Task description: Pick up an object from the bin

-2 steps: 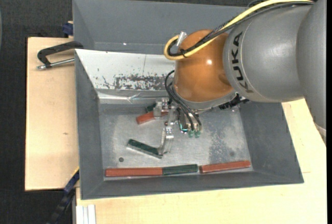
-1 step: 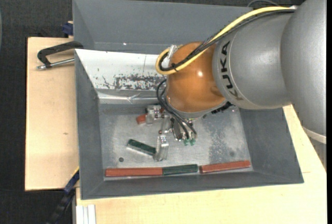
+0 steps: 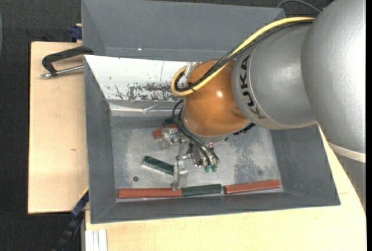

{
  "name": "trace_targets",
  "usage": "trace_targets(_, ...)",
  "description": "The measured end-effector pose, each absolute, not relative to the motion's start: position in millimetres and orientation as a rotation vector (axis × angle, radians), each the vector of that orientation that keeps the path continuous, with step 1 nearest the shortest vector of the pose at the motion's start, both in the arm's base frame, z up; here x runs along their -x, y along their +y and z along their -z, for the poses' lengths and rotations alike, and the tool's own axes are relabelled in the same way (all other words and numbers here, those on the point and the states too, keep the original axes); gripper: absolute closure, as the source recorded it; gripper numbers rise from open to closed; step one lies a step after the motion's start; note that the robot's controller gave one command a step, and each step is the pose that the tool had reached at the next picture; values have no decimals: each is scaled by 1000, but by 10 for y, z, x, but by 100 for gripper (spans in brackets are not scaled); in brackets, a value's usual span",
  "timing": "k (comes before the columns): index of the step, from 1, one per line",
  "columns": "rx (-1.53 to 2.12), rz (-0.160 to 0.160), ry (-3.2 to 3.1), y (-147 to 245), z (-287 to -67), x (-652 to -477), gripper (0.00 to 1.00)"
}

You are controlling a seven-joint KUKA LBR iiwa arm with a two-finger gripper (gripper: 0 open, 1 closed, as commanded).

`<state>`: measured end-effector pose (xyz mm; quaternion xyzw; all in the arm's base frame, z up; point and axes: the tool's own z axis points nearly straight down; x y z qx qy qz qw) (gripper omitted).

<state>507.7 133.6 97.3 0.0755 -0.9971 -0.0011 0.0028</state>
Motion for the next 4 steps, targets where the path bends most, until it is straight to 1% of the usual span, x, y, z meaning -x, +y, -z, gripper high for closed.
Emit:
trace_targets(1,-273,5,-3137,2012,-725,-5159,100)
trace_targets(2,-273,6,-3137,2011,-725,-5159,100)
trace_targets(3,-281,1,-3125,1936,-1121,-5136,100)
trace_targets(4,-278,4,-3137,1921,-1663,-5165,100)
